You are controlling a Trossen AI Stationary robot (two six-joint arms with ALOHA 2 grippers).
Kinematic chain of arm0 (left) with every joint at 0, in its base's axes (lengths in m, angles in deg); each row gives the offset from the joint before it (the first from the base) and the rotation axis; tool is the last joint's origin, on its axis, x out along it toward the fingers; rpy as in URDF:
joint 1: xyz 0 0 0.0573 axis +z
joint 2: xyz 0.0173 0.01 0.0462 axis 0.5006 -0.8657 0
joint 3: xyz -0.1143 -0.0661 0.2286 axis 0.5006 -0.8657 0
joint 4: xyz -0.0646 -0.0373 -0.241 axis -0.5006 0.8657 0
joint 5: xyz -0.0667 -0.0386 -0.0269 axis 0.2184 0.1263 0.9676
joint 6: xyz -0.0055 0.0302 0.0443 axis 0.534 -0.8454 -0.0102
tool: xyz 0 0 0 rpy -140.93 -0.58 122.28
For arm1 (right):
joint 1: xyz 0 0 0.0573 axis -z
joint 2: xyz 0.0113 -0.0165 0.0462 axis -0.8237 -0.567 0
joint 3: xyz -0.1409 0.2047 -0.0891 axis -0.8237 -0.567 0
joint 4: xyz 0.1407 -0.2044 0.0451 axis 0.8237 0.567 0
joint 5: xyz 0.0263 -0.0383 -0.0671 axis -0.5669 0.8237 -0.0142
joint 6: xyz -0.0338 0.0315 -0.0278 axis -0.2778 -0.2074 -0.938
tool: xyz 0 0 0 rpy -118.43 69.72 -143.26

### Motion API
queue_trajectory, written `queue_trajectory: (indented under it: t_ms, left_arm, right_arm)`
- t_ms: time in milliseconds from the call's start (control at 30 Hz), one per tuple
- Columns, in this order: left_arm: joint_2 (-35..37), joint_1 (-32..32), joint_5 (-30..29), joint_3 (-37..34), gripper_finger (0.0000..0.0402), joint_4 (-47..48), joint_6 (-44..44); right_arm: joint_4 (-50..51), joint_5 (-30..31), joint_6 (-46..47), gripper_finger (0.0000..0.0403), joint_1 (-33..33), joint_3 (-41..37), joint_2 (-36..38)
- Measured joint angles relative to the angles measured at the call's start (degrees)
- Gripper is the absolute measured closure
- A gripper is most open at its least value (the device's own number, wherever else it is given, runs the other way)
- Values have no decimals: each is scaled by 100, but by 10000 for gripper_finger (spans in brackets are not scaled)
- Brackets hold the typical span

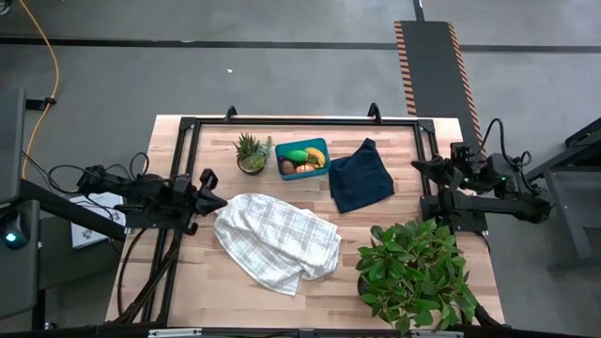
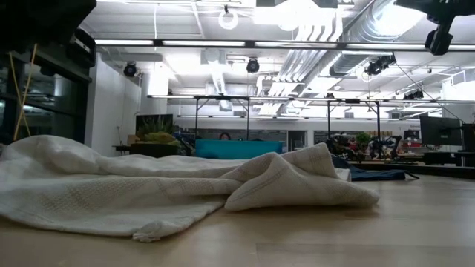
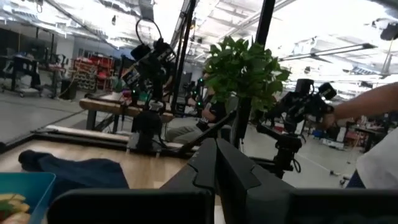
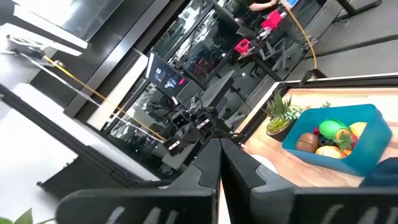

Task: Pick and placing Produce into tupperware
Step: Return to Home Position

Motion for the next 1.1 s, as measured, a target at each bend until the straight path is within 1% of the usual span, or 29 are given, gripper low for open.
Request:
queue_trajectory:
  t_ms: [167,300,433,567,667,767,867,1000,1100]
  left_arm:
    - [4,2,-26,2,402,1,-241]
    - [2,4,-267,2,402,133,-319]
    - [4,4,-277,1,402,110,-389]
    - [4,4,257,2,402,311,-52]
    - [4,1,538,3,402,594,125]
    - [2,0,614,4,402,1049,370]
    - [2,0,627,4,402,1314,444]
    - [4,0,948,4,402,1309,420]
    - [4,0,1016,4,402,1305,448]
  right_arm:
    - [8,139,0,403,-1,0,0]
    - [47,182,20,403,-1,0,0]
    - [120,295,51,403,-1,0,0]
    - [231,342,101,403,1,0,0]
    - [283,343,120,403,-1,0,0]
    - [286,342,116,403,1,0,0]
    - [301,342,145,403,1,0,0]
    - [312,340,149,403,-1,0,0]
    - [311,341,149,403,-1,0,0]
